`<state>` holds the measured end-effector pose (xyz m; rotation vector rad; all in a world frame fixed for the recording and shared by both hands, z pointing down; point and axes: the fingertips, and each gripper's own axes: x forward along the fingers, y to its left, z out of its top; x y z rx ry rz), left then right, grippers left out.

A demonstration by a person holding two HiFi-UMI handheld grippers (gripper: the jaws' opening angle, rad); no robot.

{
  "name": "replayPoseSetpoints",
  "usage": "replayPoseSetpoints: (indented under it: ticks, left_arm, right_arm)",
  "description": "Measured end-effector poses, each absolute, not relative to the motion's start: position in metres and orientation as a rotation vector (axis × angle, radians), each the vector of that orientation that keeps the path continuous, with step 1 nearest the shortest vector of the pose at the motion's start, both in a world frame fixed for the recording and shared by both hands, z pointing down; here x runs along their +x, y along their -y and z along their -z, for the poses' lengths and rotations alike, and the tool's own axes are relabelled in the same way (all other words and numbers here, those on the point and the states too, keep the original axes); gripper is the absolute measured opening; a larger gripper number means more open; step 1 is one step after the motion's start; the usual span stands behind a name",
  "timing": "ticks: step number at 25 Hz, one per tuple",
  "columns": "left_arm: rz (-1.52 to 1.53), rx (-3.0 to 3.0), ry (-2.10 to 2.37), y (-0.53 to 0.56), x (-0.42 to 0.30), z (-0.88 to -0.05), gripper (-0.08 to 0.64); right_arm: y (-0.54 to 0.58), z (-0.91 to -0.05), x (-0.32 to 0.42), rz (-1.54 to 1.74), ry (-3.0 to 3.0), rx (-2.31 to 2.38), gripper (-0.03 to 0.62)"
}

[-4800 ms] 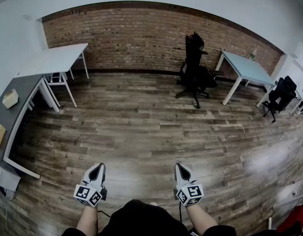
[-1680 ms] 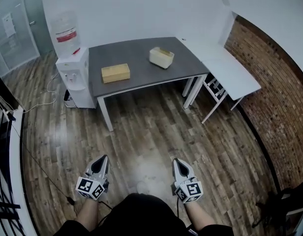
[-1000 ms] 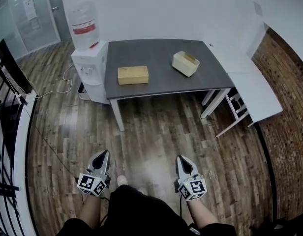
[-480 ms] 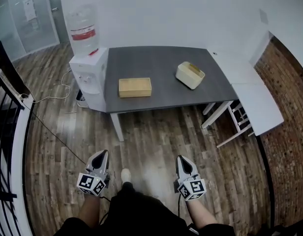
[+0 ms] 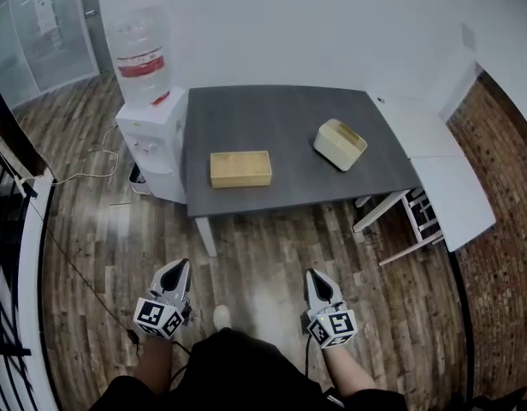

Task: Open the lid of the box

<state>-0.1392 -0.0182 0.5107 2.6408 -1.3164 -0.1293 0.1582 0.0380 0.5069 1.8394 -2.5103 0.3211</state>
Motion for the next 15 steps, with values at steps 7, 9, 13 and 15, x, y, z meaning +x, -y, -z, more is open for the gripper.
replayPoseSetpoints:
  ticks: [7, 9, 13, 15]
  left_arm:
    - [0.148, 2.614, 1.339, 0.062, -0.161, -0.517, 0.000]
    - [0.148, 2.602, 1.349, 0.074, -0.169, -0.518, 0.000]
    - [0.143, 2.581, 1.372, 0.093, -0.187, -0.519, 0.000]
    - [0.136, 2.579, 1.380, 0.102, -0.192, -0.519, 0.000]
  right_arm:
    - [0.012, -0.509, 0.140, -0.302, 2.503, 1.811, 0.003]
    - [0.029, -0.507, 0.133, -0.303, 2.515, 1.805, 0.003]
    - [0.054, -0.502, 0.111, -0.294, 2.553, 1.771, 0.003]
    - [0.064, -0.502, 0.105, -0.296, 2.564, 1.764, 0.003]
